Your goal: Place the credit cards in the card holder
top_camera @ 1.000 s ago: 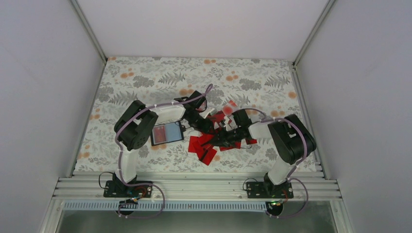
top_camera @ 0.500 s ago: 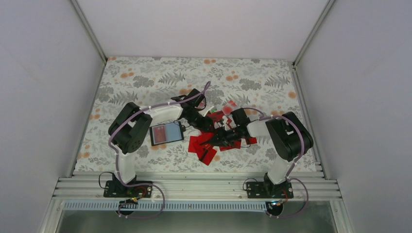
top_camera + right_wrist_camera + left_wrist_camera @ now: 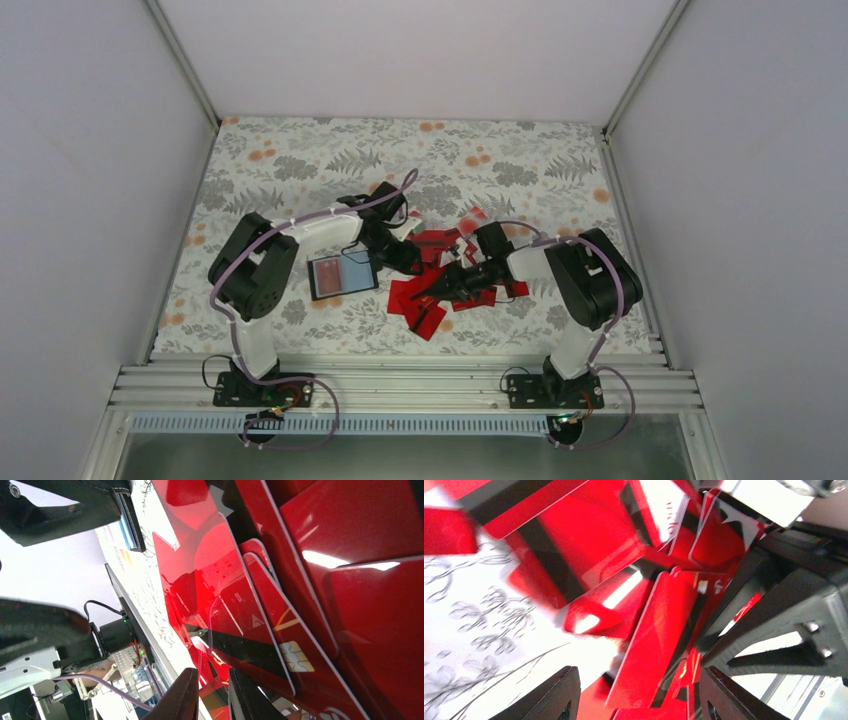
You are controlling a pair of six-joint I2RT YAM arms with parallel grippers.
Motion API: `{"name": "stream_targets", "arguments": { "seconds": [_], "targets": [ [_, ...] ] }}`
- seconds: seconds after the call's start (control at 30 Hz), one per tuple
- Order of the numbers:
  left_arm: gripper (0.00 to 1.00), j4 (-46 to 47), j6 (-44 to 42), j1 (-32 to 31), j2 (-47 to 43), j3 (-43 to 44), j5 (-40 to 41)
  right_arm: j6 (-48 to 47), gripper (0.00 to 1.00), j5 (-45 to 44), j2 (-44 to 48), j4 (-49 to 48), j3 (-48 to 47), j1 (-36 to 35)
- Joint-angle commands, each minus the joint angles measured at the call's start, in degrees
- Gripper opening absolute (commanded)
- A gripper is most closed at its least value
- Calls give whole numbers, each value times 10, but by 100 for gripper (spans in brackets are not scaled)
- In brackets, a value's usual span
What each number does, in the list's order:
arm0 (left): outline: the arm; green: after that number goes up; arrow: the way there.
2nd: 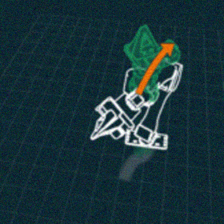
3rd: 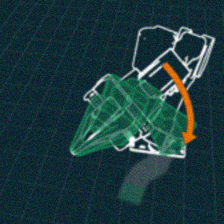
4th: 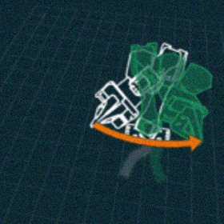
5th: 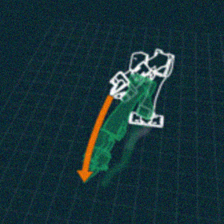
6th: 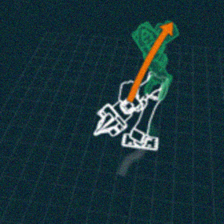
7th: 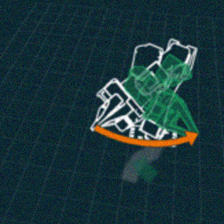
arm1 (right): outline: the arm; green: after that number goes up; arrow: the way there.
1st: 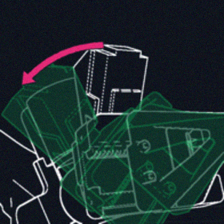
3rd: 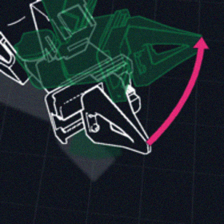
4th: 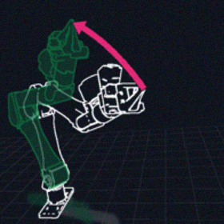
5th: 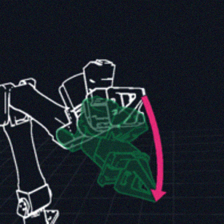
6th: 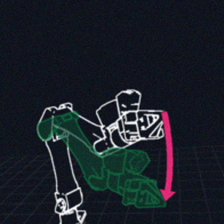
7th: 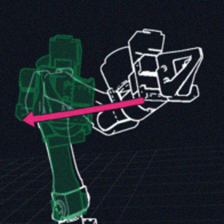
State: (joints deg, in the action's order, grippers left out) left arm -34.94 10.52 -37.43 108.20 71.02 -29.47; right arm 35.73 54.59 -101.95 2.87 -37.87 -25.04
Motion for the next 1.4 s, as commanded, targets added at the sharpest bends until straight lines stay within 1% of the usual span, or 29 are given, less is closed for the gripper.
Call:
{"name": "stream_targets", "arguments": {
  "seconds": [0.0, 0.1, 0.2, 0.53, 0.63, 0.9, 1.0, 1.1, 1.2, 1.37],
  "targets": [
    [60, -38, -37, 17, -19, -15, -6, -11, 17, -151, -43, 40, 9, 2],
    [58, -34, -33, 17, -12, -27, -26, -11, 17, -150, -50, 39, 5, 2],
    [58, -15, -26, 17, -8, -40, -54, -10, 17, -149, -54, 36, 6, 2],
    [58, -7, -29, 16, 21, -37, -116, -13, 18, -150, -59, 36, 10, 2],
    [57, -9, -33, 17, 33, -34, -119, -14, 17, -149, -62, 35, 10, 2],
    [56, -8, -33, 17, 34, -29, -81, -14, 17, -145, -70, 32, 8, 2],
    [56, -3, -37, 17, 37, -29, -89, -13, 17, -144, -74, 30, 8, 2],
    [53, 1, -36, 16, 34, -29, -93, -14, 17, -141, -76, 30, 7, 2],
    [45, 6, -29, 14, 22, -31, -93, -14, 17, -142, -76, 29, 6, 2],
    [40, 9, -20, 10, 12, -32, -93, -15, 17, -140, -82, 28, 2, 2]
  ]
}}
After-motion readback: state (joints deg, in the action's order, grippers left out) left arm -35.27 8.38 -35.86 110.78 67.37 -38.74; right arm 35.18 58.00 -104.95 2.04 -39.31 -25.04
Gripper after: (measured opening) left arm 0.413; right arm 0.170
